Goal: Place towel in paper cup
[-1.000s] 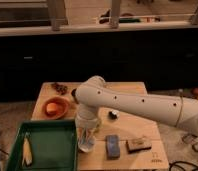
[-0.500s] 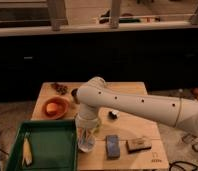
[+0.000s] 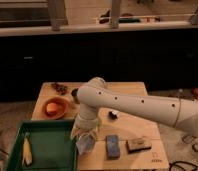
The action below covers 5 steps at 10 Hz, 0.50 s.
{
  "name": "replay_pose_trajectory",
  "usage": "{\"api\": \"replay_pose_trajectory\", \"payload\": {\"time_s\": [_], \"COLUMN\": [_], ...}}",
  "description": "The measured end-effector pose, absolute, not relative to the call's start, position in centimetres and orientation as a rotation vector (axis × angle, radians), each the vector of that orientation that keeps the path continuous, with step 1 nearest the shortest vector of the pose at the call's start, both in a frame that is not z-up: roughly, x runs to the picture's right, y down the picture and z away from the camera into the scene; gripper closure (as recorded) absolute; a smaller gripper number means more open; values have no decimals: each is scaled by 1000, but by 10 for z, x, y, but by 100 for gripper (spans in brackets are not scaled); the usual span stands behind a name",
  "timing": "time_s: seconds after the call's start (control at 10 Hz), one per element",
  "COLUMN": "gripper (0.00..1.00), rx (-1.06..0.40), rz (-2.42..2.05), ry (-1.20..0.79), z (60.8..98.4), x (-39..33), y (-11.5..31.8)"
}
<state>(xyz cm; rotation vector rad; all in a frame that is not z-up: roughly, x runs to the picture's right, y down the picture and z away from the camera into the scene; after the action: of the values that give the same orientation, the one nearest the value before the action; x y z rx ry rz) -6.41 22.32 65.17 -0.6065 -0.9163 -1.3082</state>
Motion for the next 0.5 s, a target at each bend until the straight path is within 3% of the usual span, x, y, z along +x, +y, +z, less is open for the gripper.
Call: {"api": "replay_pose_trajectory", "payload": {"time_s": [0.5], "gripper": [20], "rx": [-595], "rz": [-1302], "ry": [-896], "z": [647], "x": [-55], "y": [215]}}
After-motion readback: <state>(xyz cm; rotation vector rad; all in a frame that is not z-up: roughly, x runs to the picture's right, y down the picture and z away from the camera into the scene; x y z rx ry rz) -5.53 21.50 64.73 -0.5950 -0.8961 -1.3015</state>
